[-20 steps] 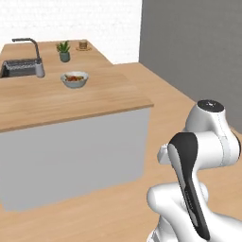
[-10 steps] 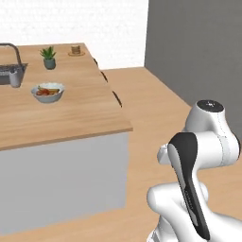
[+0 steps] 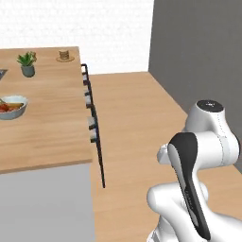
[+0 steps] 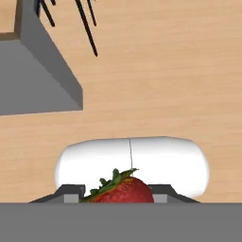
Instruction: Take the strawberry from the fridge and place it on top of the pancake, located on the dining counter.
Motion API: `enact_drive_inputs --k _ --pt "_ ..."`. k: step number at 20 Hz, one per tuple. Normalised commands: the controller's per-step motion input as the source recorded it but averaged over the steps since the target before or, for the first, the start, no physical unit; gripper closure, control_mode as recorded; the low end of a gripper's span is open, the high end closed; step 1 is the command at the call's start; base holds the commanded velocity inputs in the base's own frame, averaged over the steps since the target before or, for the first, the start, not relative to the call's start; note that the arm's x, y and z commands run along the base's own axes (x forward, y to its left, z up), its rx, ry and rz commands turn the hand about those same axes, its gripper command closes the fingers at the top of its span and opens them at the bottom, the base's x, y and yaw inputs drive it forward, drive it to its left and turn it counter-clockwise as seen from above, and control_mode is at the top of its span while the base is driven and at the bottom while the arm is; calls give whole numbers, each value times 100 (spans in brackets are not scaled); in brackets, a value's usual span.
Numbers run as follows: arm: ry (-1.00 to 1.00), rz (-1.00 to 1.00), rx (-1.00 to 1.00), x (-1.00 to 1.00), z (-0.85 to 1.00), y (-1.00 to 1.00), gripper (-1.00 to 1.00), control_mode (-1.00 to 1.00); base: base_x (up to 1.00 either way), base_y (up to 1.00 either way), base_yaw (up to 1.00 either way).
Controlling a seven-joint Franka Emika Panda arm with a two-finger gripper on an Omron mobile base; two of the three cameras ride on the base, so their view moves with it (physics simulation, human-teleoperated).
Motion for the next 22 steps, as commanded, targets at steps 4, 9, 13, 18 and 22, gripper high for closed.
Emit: enact_drive_inputs --k 4,9,13,18,22 --pt "0 0 0 0 0 0 100 100 83 -100 21" --pt "0 0 0 0 0 0 100 100 100 -100 22" --pt "0 0 0 0 0 0 100 100 100 -89 29" --pt "0 0 0 0 0 0 100 100 100 -53 27" --pt "0 0 0 0 0 0 100 100 100 -63 26"
